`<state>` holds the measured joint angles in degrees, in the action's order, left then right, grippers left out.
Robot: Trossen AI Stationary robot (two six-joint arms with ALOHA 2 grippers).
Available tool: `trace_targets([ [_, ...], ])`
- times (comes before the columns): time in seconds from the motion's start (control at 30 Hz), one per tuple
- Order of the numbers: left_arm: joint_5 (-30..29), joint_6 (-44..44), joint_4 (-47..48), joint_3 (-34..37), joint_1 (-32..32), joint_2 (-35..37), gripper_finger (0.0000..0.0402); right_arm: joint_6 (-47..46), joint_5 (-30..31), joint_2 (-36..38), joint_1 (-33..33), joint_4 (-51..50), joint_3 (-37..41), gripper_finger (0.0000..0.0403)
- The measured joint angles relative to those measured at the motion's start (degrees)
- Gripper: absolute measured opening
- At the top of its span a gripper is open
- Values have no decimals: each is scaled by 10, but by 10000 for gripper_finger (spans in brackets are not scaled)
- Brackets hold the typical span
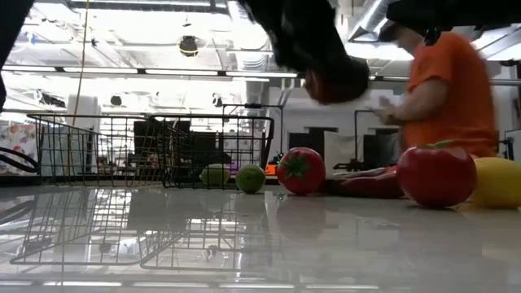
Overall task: Sort produce into baskets
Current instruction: Put the red apple into the right wire basket, then put the top red tomato into the right wire basket
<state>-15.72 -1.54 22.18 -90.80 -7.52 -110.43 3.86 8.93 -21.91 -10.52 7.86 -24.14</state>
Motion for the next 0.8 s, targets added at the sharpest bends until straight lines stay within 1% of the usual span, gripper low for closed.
trace_targets([
  [0.17, -125, 12, 83, 10, 18, 77, 292, -4, -2, 0, 1, -4, 0, 139],
  [0.23, -158, 28, 107, 24, 30, 103, 292, -5, -4, 0, 4, -3, 0, 139],
  [0.3, -175, 53, 120, 44, 50, 131, 292, -6, -6, 0, 8, -1, 0, 139],
  [0.47, -177, 111, 131, 125, 116, 171, 296, -9, -13, 0, 8, 1, 0, 139],
  [0.53, -167, 130, 127, 151, 140, 180, 304, -9, -13, 0, 8, 0, 0, 139],
  [0.67, -127, 154, 127, 183, 181, 186, 337, -9, -14, 0, 8, 0, 0, 139],
  [0.8, -118, 155, 128, 187, 198, 186, 373, -8, -14, 0, 7, -1, 0, 139],
])
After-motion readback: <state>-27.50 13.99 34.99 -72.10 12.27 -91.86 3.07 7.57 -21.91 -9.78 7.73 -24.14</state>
